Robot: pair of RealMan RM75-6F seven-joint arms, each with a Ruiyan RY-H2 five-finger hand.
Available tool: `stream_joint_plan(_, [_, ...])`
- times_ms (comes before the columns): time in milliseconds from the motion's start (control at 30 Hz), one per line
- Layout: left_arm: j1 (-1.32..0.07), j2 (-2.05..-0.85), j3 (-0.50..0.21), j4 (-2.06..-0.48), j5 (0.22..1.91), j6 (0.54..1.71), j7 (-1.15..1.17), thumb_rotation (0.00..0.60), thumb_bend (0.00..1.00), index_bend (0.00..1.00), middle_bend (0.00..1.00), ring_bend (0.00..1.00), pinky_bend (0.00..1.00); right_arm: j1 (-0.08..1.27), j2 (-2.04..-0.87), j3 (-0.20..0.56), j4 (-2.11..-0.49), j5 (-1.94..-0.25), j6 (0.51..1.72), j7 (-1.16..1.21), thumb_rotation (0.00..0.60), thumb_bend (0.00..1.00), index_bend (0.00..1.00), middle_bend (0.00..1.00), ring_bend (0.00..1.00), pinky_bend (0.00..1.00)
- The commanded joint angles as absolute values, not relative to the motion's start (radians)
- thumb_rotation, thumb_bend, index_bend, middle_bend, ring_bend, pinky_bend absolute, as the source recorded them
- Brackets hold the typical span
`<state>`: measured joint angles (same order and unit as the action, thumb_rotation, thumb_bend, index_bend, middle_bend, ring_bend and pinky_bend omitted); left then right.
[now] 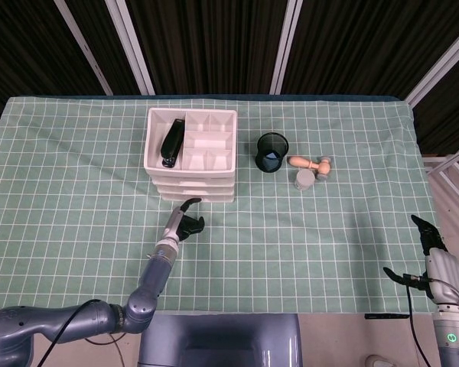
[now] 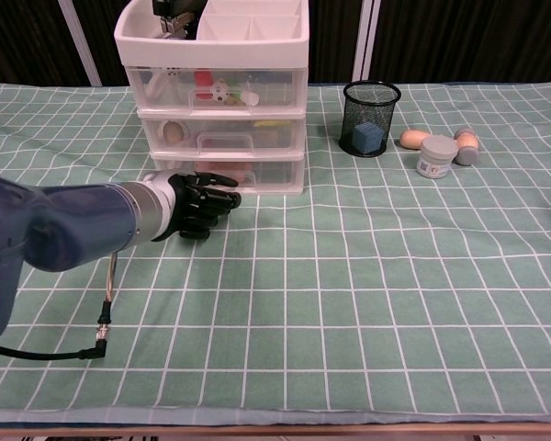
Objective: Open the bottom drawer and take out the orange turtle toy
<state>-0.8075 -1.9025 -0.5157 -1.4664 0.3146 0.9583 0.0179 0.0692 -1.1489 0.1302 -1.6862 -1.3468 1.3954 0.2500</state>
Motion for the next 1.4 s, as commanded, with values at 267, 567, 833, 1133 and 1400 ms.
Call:
stream_joint_plan(267, [-0.792, -1.931, -0.551, -1.442, 0.294, 0.924, -0.042, 0.600, 0.56, 0.15, 1.00, 1.00, 1.00, 0.069, -1.149, 0.131, -1.687, -1.346, 1.396, 0.250, 0.600, 0.13, 0.00, 0.10, 0.00, 0.18])
stream_joint_plan(567, [-0.777, -1.951, -0.582, -1.428, 0.330, 0.899, -0.112, 0.600, 0.56, 0.16, 1.00, 1.00, 1.00, 0.068, -1.148, 0.130, -1.690, -1.348, 1.398, 0.249, 0.600, 0.13, 0.00, 0.10, 0.00, 0.18])
stream_joint_plan(833, [-0.787, -1.965, -0.592, -1.398, 0.313, 0.882, -0.121, 0.600, 0.56, 0.16, 1.00, 1.00, 1.00, 0.067, -1.148, 0.130, -1.691, -1.349, 1.399, 0.250, 0.600, 0.13, 0.00, 0.10, 0.00, 0.18])
stream_joint_plan(1133, [-0.802, -1.975, -0.599, -1.370, 0.317, 0.858, -0.127, 0.600, 0.56, 0.17, 1.00, 1.00, 1.00, 0.066, -1.148, 0.130, -1.693, -1.349, 1.400, 0.249, 0.600, 0.13, 0.00, 0.10, 0.00, 0.18])
stream_joint_plan(1400, [-0.813, -1.978, -0.598, -1.353, 0.310, 0.844, -0.124, 0.600, 0.56, 0.23, 1.00, 1.00, 1.00, 0.065, -1.148, 0.131, -1.692, -1.350, 1.403, 0.248, 0.600, 0.13, 0.00, 0.10, 0.00, 0.18])
